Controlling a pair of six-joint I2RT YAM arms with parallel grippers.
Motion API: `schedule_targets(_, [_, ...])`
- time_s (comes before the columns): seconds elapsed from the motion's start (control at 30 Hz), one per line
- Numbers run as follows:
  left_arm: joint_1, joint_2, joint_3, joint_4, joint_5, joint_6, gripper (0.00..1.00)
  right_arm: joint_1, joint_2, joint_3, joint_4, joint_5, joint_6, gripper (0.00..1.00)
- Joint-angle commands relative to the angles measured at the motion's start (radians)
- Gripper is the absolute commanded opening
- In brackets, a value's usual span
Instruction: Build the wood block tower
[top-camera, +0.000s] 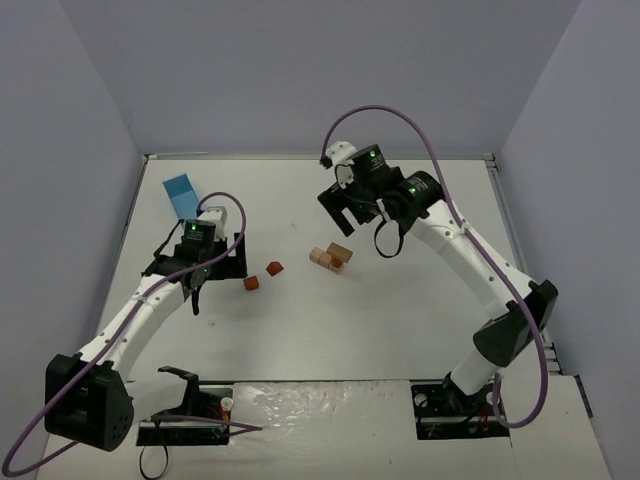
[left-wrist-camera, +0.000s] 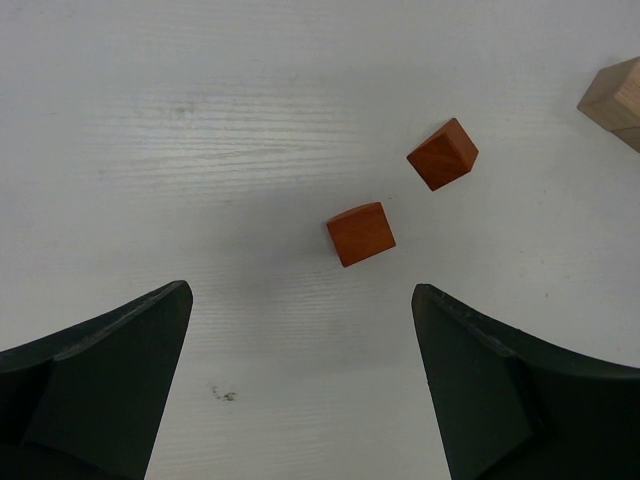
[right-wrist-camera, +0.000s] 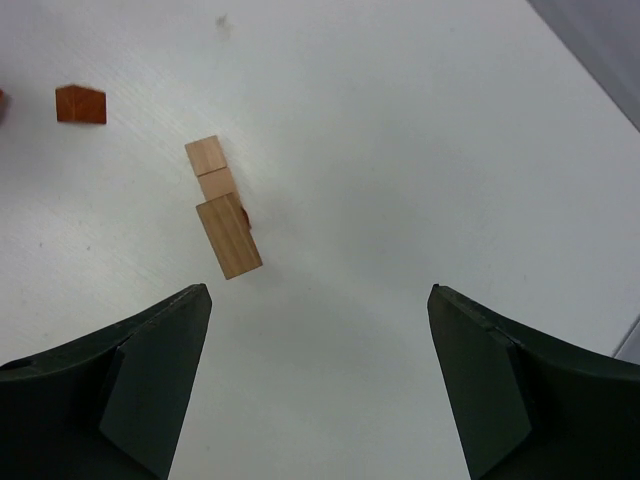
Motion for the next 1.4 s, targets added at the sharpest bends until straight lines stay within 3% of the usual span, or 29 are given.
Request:
schedule_targets(0.0, [-0.096, 0.064, 0.047, 0.009, -0.108, -0.111, 0.90, -0.056, -0.155, -0.080, 0.084, 0.075, 0.079, 0.87])
schedule_targets(0.17, [-0.172, 0.163, 0.108, -0.016, -0.208, -0.184, 0.87, -0.125, -0.278, -0.225, 0.148, 0.083, 0.148, 0.87])
schedule_targets(0.57, [-0.268, 0.370, 0.232, -0.046, -0.291, -0.251, 0.56, -0.179, -0.475, -0.444, 0.180, 0.067, 0.204, 0.87])
schedule_targets(1.0, [-0.292, 0.524, 0.318, -0.130, -0.333, -0.298, 0.48, -0.200, -0.549, -0.543, 0.185, 0.031, 0.191, 0.87])
schedule_targets(1.37, [-0.292, 0.546, 0.273, -0.144, -0.326, -0.377, 0.42, -0.208, -0.570, -0.582, 0.204, 0.003, 0.162, 0.87])
